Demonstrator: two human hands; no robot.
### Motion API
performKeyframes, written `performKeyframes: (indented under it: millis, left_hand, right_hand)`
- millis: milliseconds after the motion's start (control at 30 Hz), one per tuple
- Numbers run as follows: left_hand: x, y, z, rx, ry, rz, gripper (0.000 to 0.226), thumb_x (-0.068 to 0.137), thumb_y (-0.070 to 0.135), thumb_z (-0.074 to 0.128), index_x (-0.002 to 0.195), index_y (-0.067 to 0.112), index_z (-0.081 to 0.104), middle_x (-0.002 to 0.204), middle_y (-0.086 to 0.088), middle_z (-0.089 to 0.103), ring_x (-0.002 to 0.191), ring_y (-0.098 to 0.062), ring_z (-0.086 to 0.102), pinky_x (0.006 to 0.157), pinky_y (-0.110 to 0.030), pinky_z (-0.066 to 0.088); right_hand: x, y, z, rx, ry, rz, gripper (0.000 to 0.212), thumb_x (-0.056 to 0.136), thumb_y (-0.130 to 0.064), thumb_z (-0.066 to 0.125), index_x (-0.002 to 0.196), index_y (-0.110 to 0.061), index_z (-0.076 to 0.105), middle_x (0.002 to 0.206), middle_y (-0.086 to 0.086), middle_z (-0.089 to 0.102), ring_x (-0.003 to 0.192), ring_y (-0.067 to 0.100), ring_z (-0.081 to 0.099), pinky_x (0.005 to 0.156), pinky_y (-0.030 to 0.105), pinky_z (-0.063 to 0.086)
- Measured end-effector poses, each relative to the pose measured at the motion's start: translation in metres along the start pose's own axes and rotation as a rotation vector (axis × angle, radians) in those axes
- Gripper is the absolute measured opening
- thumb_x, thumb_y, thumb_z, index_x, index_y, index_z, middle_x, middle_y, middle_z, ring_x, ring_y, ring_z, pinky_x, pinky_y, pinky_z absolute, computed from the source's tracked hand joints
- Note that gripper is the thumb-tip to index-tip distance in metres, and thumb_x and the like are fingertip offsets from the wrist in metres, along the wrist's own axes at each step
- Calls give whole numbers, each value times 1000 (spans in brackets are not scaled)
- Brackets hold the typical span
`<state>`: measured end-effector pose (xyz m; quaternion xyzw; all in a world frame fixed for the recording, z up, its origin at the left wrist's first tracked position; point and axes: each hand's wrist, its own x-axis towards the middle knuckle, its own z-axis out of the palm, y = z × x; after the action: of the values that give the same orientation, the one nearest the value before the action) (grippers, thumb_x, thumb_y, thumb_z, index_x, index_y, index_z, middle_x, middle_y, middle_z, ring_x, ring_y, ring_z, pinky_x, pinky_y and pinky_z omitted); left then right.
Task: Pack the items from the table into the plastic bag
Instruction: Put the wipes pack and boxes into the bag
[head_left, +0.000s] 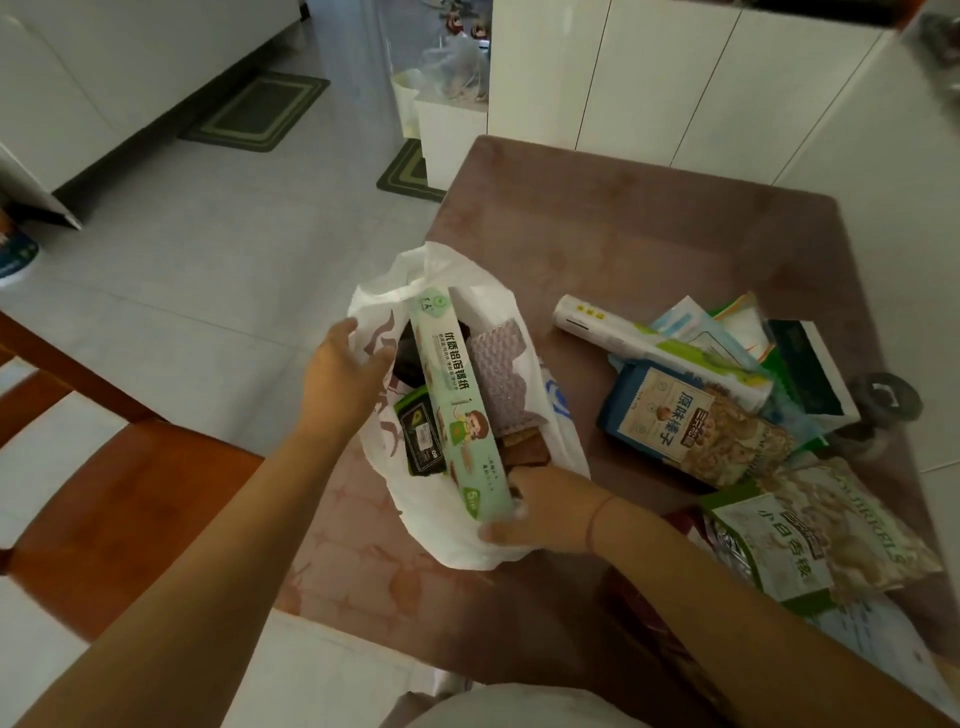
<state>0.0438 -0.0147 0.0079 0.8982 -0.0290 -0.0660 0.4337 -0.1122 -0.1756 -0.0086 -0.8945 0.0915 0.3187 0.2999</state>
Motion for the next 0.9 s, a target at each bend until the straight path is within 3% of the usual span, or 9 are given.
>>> performKeyframes:
  millis: [100,200,333,433,567,633,733,833,900]
  left_hand:
    - [0,5,2,-55,-28,40,35,95,18,48,128,12,55,106,-11,68,72,-23,66,54,-28,51]
    - [1,13,3,-120,-36,101,26,95,12,42,111,8,63,92,-19,69,75,-36,66,64,-45,57]
    - [0,18,10,-148,-37,114,29,96,12,36,100,13,65,73,-2,62,64,-24,59,58,-32,47]
    - [2,14,14,-178,17,43,23,95,10,39,82,11,59,66,-5,55,61,-24,51,56,-28,41]
    - [1,13,13,-193,37,24,34,95,11,38,62,14,46,56,-7,47,45,-18,43,47,-25,35]
    - [0,15,14,-235,28,32,32,98,14,39,68,16,50,54,-1,49,40,-10,46,40,-19,37]
    - [-4,18,15,-276,22,59,26,99,17,40,79,8,54,59,-3,55,48,-12,51,43,-13,41]
    - [0,21,16,-323,2,98,31,99,20,40,90,0,61,75,-20,62,64,-24,56,61,-32,47]
    - [3,27,16,-330,-24,106,28,97,15,40,84,2,61,73,-20,56,64,-23,50,60,-33,42]
  right_hand:
    - [-30,-13,-6,35,-73,-191,41,82,-33,68,118,-17,59,125,1,60,110,16,55,97,28,46]
    - [-55,-24,-8,34,-154,-345,37,87,-22,64,122,-15,58,129,2,57,120,15,49,103,24,37]
    - [-69,-32,-21,-160,-337,-407,38,89,-36,59,122,-16,56,127,0,54,118,14,45,98,14,31]
    - [-67,-33,-34,-235,-428,-340,47,88,-51,52,125,-22,51,129,-4,51,119,17,46,101,26,36]
    - [-37,-30,-45,243,-193,-157,31,96,-42,41,116,-21,52,101,-12,58,102,14,56,97,37,48]
    - [-6,-36,-38,314,-6,-148,31,98,-32,41,118,-11,52,110,-1,61,107,21,58,98,40,48]
    - [39,-50,-16,138,217,-96,53,90,-30,56,136,-14,36,135,9,44,118,30,53,101,40,44]
    - [68,-56,7,-98,264,22,93,84,-35,62,149,-14,-2,144,13,28,123,36,45,103,48,35]
    - [81,-55,16,-98,251,38,98,83,-28,61,148,-16,-11,146,13,27,122,36,45,104,51,36]
